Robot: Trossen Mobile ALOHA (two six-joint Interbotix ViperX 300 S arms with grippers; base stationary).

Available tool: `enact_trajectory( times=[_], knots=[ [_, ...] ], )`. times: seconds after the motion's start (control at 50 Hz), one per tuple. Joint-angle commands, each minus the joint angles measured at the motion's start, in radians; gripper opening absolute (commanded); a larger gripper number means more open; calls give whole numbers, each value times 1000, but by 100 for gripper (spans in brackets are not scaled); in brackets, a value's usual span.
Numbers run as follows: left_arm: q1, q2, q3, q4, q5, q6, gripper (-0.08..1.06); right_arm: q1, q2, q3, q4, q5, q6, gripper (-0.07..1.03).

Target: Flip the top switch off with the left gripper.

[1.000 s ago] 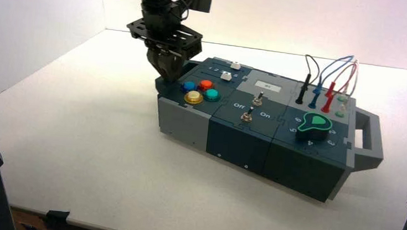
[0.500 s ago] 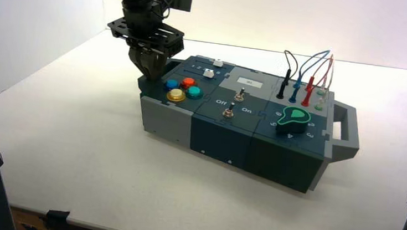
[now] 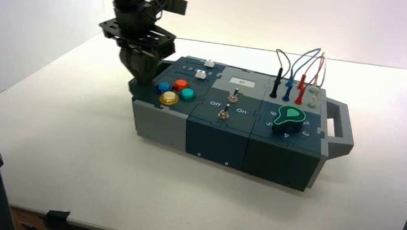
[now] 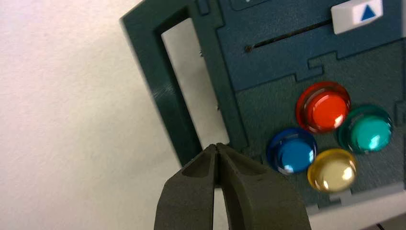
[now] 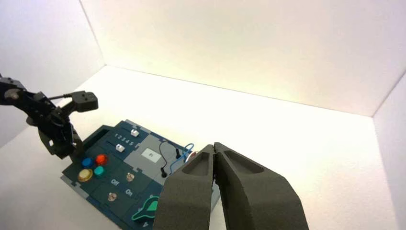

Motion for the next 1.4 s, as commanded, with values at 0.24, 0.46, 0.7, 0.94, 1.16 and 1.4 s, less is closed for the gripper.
enact_trajectory(
  times=[0.24,0.46,0.7,0.94,1.16,1.4],
  knots=[
    [2,-167,-35,3,0,-3,-3,-3,37,-14,18,-12,3,-2],
    [-48,-184,-54,-5,18,-11,-3,-3,83,-9,103,-12,2,-2],
    [-107,-181,-95,-8,20,-23,-3,-3,222,5,221,31,2,-2],
    [-117,-192,-115,-17,21,-28,-3,-3,319,40,302,38,2,-2],
    [-127,-216,-120,-18,23,-28,-3,-3,419,98,334,-2,3,-2],
    [-150,-230,-137,-20,31,-29,-3,-3,552,135,353,-78,2,-2]
  ],
)
